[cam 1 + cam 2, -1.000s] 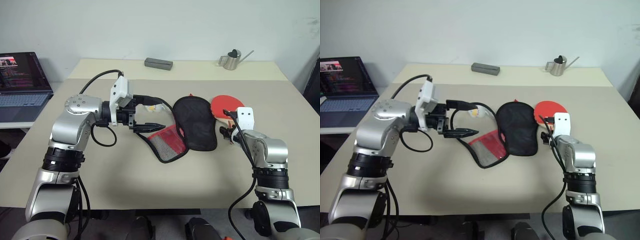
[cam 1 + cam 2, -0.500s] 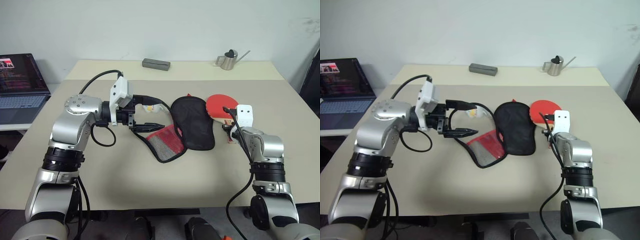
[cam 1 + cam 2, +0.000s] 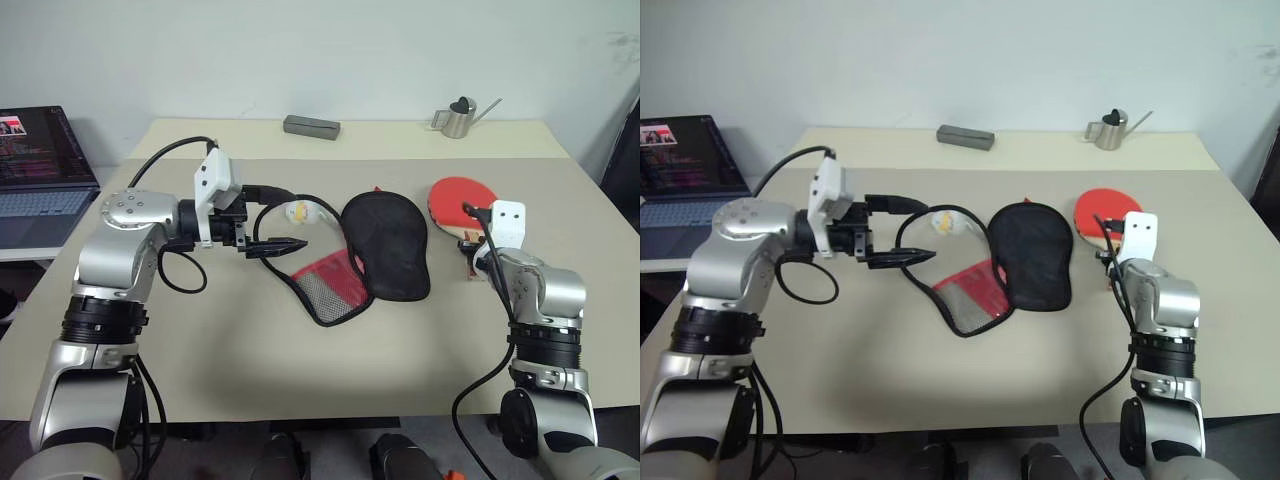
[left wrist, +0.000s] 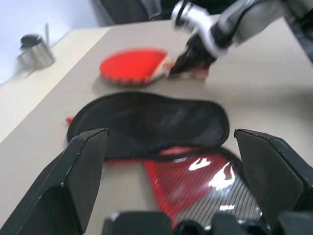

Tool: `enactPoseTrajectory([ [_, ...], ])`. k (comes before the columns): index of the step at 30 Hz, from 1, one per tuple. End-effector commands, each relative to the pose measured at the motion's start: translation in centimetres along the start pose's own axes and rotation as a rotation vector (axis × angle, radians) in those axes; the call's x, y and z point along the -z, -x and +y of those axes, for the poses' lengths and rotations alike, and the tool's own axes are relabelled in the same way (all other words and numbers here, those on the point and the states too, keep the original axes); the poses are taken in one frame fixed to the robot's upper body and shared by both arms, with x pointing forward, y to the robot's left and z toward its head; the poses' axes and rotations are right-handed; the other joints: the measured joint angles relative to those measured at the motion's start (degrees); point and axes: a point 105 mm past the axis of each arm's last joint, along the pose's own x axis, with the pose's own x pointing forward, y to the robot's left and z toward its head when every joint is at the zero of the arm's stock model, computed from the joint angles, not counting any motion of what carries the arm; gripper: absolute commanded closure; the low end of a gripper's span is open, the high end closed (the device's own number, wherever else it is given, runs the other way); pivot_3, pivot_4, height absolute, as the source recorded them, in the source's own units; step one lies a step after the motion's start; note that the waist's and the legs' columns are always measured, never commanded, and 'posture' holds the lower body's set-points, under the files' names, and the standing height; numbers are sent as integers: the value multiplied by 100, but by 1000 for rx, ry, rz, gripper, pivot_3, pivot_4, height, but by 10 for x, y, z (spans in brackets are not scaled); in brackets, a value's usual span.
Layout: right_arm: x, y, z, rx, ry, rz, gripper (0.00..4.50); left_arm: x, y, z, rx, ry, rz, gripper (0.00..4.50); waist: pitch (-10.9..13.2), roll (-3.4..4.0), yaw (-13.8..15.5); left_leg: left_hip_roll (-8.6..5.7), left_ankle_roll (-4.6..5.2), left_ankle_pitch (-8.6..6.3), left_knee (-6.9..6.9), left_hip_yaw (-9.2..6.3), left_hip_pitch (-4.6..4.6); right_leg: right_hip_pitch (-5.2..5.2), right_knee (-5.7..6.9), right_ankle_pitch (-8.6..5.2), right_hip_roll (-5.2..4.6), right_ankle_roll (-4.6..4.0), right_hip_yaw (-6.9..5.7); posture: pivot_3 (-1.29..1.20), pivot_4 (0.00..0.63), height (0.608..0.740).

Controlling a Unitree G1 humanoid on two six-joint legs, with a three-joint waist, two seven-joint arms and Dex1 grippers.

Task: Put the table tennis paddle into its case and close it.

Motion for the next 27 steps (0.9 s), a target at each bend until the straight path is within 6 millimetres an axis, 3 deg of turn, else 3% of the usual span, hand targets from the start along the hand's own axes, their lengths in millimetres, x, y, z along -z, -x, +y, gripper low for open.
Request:
enactPoseTrajectory([
  [1, -24, 23, 31, -110, 1, -83, 3353, -4, 19, 4, -46, -47, 20, 0, 0, 0, -23, 1, 0, 0, -1, -1, 0, -1, 1, 0, 2, 0, -1, 0, 150, 740],
  [7, -20, 33, 78, -231, -56, -34, 3354, 8, 35, 5, -113, -16, 37, 0, 0, 0, -38, 0, 0, 1, 5, 1, 1, 1, 6, 0, -2, -1, 0, 0, 150, 740],
  [15, -3, 34, 132, -339, -64, 14, 3354, 7, 31, -3, -117, -9, 19, 0, 0, -1, -23, 0, 0, 1, 2, -2, -6, -2, 1, 0, -7, -1, -8, 0, 150, 740],
  [18, 3, 34, 137, -348, -49, 22, 3354, 7, 31, -3, -118, -9, 17, 0, -1, -1, -22, -1, 0, 1, 3, 0, -6, -2, 1, 0, -7, -1, -7, 0, 150, 740],
  [27, 18, 19, 128, -296, -1, 15, 3355, 7, 30, -3, -119, -9, 12, 0, -1, -2, -35, -1, 0, 1, 3, 0, -6, -4, 2, 0, -6, -1, -6, 0, 150, 740],
])
